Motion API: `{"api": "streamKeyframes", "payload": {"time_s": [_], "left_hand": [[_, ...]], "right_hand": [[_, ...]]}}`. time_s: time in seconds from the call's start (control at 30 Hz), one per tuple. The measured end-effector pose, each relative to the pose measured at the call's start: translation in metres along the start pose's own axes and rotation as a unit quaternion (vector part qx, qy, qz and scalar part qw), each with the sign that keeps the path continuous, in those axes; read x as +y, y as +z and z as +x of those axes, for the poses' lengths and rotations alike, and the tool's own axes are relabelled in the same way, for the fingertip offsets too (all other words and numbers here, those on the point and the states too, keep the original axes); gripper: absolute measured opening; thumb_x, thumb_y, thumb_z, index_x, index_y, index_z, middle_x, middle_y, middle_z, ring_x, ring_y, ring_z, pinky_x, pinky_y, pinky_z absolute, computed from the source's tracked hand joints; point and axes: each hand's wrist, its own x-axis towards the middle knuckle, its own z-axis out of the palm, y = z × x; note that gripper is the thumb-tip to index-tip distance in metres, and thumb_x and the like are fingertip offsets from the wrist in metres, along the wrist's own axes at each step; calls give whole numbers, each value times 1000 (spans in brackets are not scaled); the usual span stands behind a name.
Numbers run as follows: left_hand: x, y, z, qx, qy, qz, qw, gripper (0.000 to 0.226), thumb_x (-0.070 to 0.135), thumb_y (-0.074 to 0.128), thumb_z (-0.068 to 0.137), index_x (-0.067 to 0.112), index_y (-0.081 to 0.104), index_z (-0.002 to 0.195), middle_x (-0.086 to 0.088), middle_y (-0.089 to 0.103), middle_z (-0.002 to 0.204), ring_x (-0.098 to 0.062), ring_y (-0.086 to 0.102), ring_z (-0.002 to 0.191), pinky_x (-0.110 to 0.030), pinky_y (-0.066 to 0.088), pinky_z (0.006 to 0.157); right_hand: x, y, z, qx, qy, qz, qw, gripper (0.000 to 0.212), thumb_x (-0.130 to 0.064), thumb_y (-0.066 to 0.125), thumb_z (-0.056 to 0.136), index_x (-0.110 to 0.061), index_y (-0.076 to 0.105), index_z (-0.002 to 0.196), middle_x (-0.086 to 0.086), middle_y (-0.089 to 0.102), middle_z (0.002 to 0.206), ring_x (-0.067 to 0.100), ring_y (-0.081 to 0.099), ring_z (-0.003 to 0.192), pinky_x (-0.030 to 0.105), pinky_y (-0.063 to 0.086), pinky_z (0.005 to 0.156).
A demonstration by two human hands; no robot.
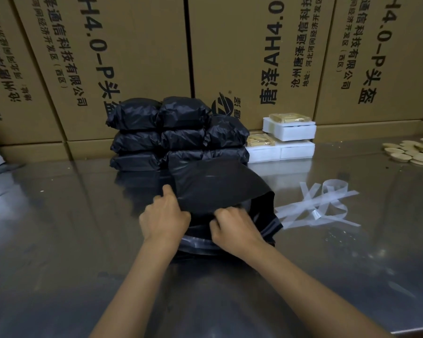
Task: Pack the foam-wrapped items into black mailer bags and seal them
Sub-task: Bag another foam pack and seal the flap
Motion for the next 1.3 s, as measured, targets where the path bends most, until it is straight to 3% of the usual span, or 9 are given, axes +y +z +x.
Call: {"api": "streamKeyframes", "payload": {"time_s": [0.27,0.47,0.67,0.93,1.0,1.07,1.17,1.23,1.3], "left_hand": [[-7,37,-2,-15,26,64,998,52,12,53,93,16,35,142,-9,66,110,-29,66,98,-34,40,66],[-22,39,1,16,10,36,999,49,13,51,92,17,36,139,-9,68,104,-31,66,96,-34,38,65],[-26,41,-1,9,9,50,999,52,13,50,93,19,32,141,-7,68,103,-30,66,95,-33,37,65],[-28,47,-3,5,29,47,998,62,11,51,90,24,27,146,-2,64,96,-28,65,88,-33,37,63],[-35,46,-2,15,90,20,996,88,5,54,86,37,7,154,-3,53,119,-27,60,102,-34,43,64],[-40,41,1,9,212,36,977,105,-3,53,81,46,-5,154,-1,19,158,-25,31,140,-34,49,86],[-41,39,9,-33,345,-21,938,82,3,53,81,41,32,150,16,2,164,-8,-7,151,-29,17,117],[-33,35,8,-46,315,-177,931,44,26,56,81,40,65,122,25,38,150,4,19,145,-23,17,117],[-20,29,16,-29,231,-348,908,23,43,54,80,36,75,85,25,69,111,6,56,116,-28,43,103]], "right_hand": [[-4,23,26,4,5,-73,997,31,-12,49,92,-11,38,63,15,70,90,32,64,84,30,29,62],[-3,35,32,18,14,-61,998,15,-12,50,92,-15,50,78,10,70,95,26,64,88,28,32,61],[3,44,32,50,91,-56,993,22,-20,55,89,-17,51,67,8,72,86,26,66,78,25,32,59],[11,51,22,63,138,-31,988,28,-37,60,88,-14,67,102,10,68,108,31,63,101,31,46,74],[14,39,15,43,138,10,989,36,-44,60,87,-14,66,106,9,67,113,31,61,107,33,48,80],[20,19,7,27,150,35,988,32,-46,59,86,-15,64,88,7,69,100,31,64,99,33,46,73],[28,-19,-9,46,168,35,984,35,-42,57,83,-17,52,60,-5,62,63,27,64,70,32,43,59],[28,-46,-13,134,163,74,975,30,-42,54,77,-20,57,58,-8,61,55,13,60,58,29,45,55],[28,-67,-4,256,146,137,946,28,-45,48,73,-23,59,58,-15,62,57,7,59,57,25,44,51]]}}
